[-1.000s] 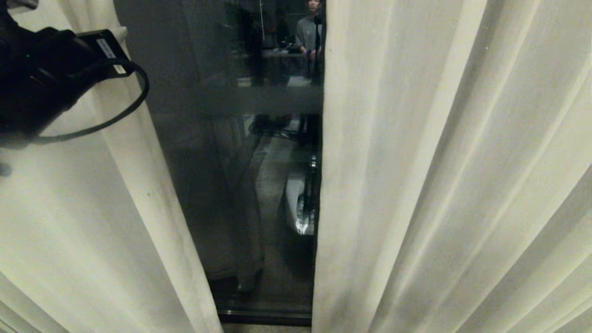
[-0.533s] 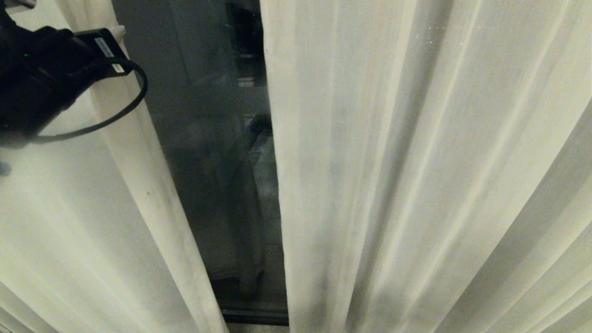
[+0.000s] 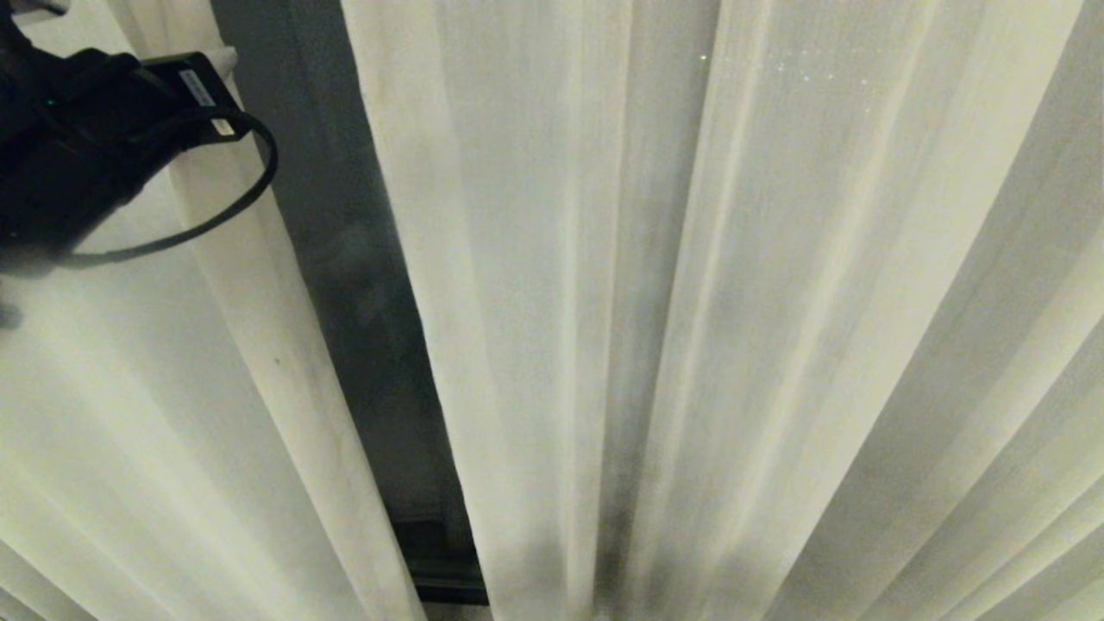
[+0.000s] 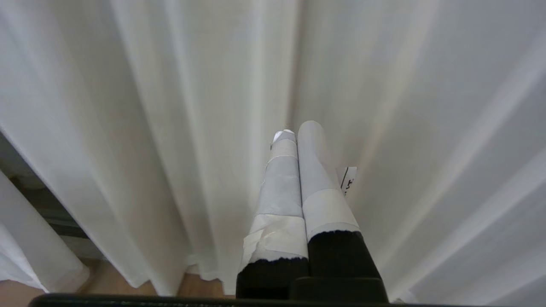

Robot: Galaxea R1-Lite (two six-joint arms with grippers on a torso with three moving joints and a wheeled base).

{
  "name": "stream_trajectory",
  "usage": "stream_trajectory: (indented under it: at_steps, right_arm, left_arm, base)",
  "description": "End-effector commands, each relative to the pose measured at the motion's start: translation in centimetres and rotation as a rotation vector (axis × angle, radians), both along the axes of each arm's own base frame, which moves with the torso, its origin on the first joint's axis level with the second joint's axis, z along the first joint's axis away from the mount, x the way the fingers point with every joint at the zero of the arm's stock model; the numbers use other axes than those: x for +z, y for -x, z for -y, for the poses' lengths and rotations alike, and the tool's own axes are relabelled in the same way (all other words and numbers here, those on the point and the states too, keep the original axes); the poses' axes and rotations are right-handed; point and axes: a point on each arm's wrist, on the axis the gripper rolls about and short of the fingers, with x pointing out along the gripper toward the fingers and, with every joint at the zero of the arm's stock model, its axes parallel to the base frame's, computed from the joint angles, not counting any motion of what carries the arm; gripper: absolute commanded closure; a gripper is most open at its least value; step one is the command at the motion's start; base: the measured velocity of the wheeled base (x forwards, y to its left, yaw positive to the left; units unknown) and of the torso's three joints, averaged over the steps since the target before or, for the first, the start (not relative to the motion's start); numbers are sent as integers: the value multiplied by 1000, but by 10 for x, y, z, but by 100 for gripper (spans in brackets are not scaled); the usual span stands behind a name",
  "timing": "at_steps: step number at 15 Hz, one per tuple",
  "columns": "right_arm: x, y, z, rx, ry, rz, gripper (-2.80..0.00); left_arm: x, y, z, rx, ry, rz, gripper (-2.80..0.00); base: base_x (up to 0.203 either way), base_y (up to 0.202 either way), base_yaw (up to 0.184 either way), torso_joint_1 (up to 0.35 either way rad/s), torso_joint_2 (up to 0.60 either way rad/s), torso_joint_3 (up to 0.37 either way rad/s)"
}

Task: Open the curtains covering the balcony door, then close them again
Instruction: Close the inner curtains on both sides

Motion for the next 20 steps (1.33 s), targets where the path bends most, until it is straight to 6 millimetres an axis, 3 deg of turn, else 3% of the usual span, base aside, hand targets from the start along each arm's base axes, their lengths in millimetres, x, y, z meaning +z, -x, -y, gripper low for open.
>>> stream_trajectory:
  at_steps: [1, 20]
  right_arm:
    - [0, 0, 0, 1, 0, -2, 0]
    - [0, 0, 0, 1, 1, -2, 0]
  left_arm:
    - [0, 0, 0, 0, 2, 4, 0]
    - [-1, 2, 5, -18, -1, 1, 0]
  base:
    - [0, -191, 2, 2, 2, -2]
    - [0, -191, 0, 1, 2, 3]
